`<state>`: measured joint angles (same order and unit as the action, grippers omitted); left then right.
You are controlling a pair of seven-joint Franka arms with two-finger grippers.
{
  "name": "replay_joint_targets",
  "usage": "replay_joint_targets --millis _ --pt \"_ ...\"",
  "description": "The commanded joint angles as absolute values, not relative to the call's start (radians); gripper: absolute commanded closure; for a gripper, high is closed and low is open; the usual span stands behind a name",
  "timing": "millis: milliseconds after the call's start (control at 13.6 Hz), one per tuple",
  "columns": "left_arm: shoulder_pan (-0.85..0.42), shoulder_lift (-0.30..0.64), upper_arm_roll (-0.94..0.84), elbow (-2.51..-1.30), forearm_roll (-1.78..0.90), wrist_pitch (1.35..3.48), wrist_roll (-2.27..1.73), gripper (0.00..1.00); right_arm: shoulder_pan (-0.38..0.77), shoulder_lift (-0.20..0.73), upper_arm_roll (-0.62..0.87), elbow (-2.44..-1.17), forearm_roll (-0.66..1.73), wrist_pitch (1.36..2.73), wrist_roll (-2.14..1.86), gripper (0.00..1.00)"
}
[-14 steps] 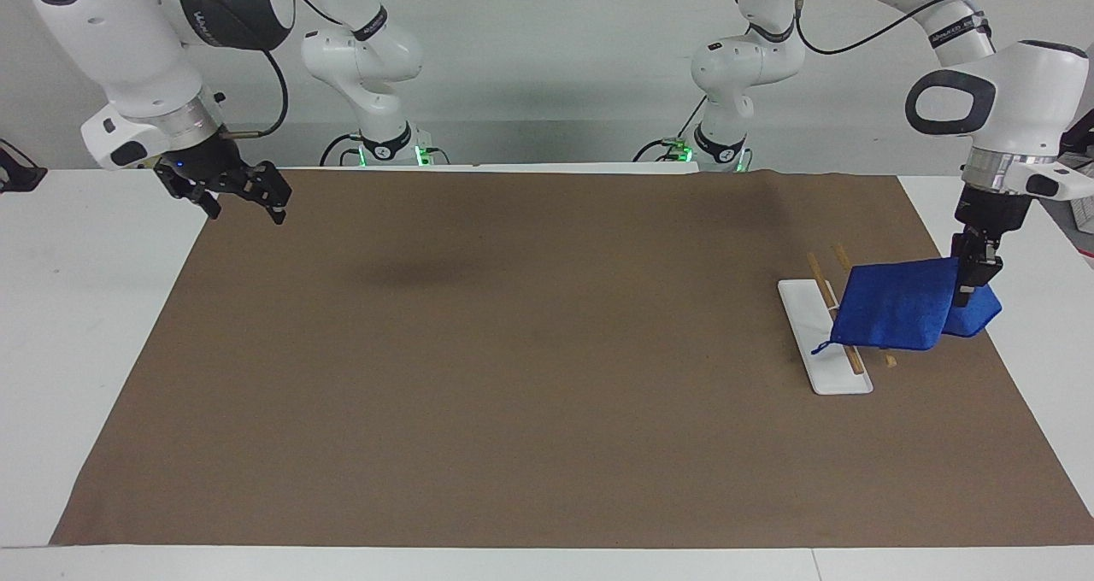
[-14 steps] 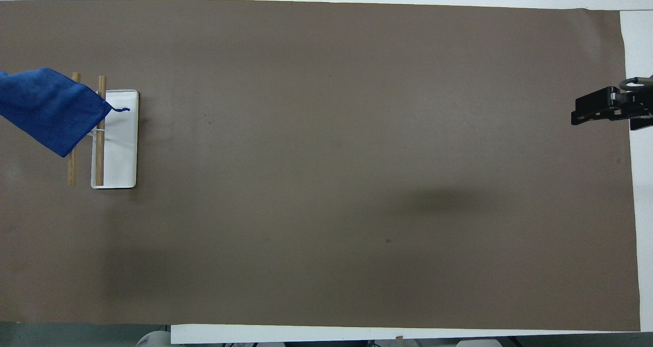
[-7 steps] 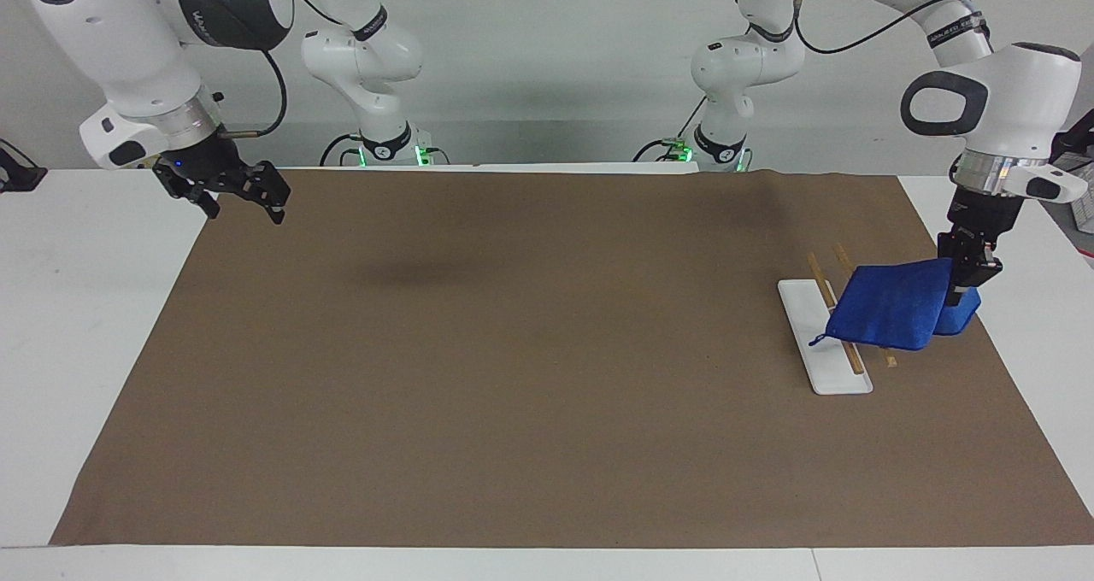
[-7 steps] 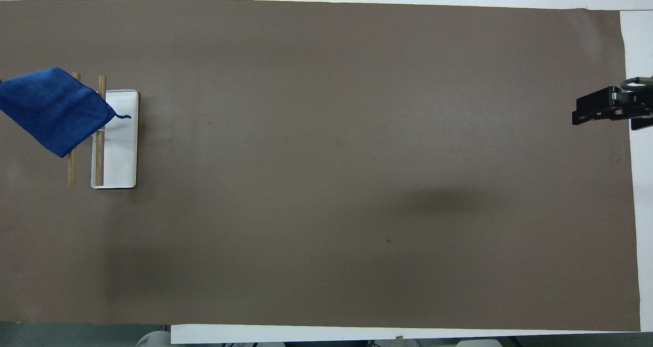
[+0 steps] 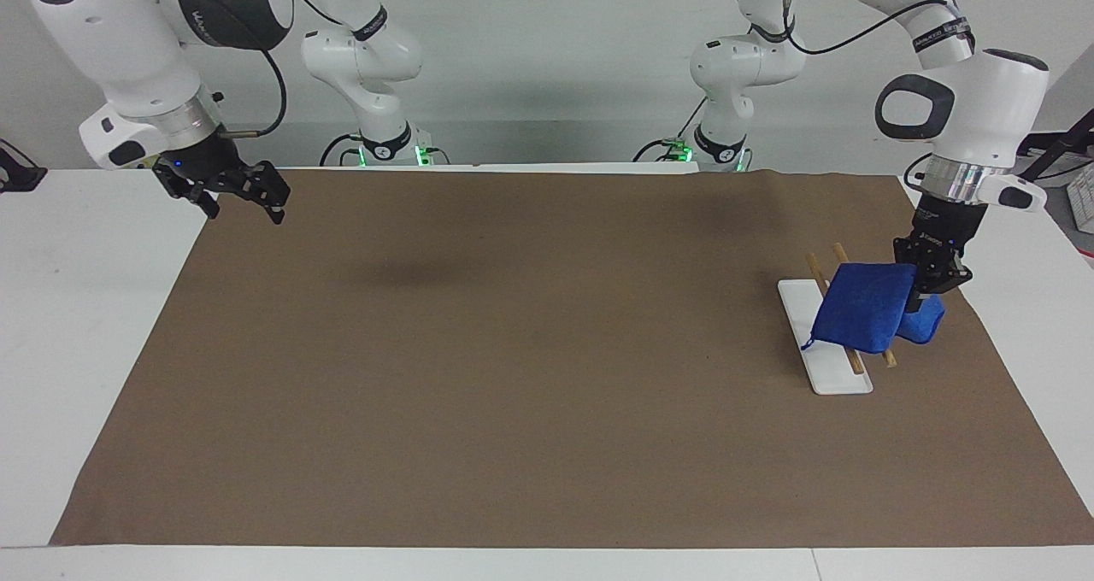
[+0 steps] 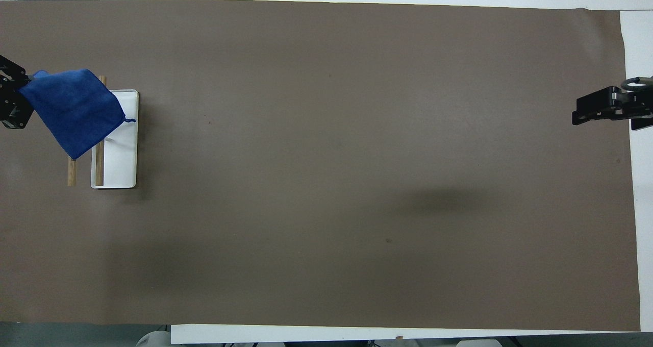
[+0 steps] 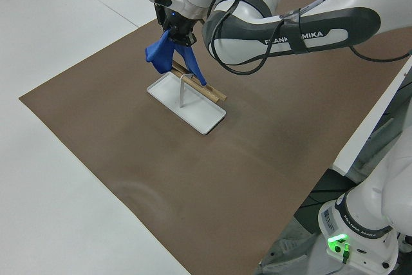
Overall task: Right arm passes towel to left arm to hang
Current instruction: 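Move the towel with the left gripper over the wooden sticks, then lower the towel onto the sticks and open the left gripper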
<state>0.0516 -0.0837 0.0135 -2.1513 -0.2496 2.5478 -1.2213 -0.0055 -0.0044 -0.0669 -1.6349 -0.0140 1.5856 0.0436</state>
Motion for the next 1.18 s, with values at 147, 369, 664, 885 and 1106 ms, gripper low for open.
replay_joint_targets --millis 147,369,664,885,1106 --pt "0.078 -0.104 0.017 -2.209 -0.123 2.536 -1.239 0.96 -0.002 0.002 -0.078 -1.623 0.005 1.578 0.023 0.0" --pt "0.078 -0.123 0.017 -2.243 -0.098 2.528 -1.238 0.93 -0.002 0.002 -0.078 -1.623 0.005 1.578 0.023 0.0" --pt "0.078 -0.123 0.02 -2.232 -0.094 2.458 -1.239 0.0 -0.002 0.002 -0.078 -1.623 0.005 1.578 0.023 0.0" --pt "0.107 -0.121 0.018 -2.172 -0.008 2.369 -1.236 0.0 -0.002 0.002 -0.078 -1.623 0.005 1.578 0.023 0.0" --pt "0.112 -0.091 0.023 -2.03 0.072 2.216 -1.154 0.0 -0.002 0.002 -0.078 -1.623 0.005 1.577 0.021 0.0"
